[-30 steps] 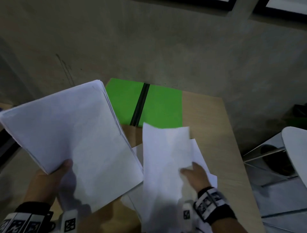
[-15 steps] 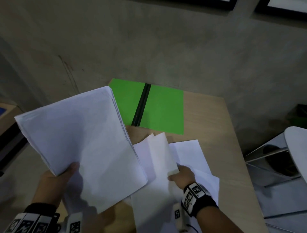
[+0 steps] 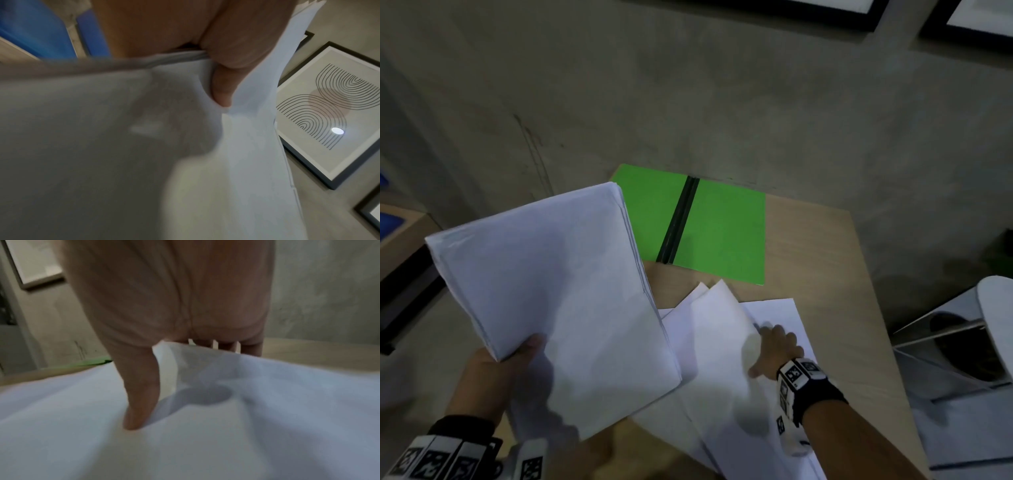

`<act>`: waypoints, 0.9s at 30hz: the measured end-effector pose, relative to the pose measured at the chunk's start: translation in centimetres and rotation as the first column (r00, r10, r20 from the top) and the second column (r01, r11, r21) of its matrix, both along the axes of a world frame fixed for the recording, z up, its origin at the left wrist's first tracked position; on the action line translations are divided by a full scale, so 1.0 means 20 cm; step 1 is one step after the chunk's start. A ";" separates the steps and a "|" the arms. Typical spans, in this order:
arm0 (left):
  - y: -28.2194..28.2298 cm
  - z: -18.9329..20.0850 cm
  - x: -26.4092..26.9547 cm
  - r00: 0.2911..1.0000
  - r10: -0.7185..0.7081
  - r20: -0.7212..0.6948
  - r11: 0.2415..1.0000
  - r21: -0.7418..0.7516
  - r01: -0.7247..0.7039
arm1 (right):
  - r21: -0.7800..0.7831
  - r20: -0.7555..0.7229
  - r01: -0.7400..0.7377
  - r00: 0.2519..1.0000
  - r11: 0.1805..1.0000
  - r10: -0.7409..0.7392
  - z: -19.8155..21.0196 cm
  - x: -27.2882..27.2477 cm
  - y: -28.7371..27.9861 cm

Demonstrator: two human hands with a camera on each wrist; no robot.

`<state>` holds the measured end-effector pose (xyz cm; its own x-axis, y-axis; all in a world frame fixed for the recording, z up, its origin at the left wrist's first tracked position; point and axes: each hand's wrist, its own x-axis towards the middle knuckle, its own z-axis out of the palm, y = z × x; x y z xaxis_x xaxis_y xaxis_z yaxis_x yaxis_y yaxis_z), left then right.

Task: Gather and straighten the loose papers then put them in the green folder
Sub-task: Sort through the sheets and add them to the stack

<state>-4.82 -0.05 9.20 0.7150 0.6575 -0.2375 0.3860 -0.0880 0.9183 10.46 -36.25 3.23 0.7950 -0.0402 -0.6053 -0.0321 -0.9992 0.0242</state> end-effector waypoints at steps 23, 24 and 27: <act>0.10 -0.09 0.11 0.998 0.021 0.058 0.999 -0.050 -0.018 | 0.131 -0.059 -0.239 0.967 0.962 0.248 0.22 0.29 0.16; 0.12 -0.11 0.12 0.999 0.009 0.044 0.999 -0.031 -0.007 | 0.087 -0.031 -0.276 0.960 0.957 0.279 0.17 0.28 0.17; 0.10 -0.12 0.11 0.999 0.021 0.045 0.995 -0.103 -0.017 | 0.018 0.053 -0.268 0.962 0.963 0.266 0.05 0.25 0.17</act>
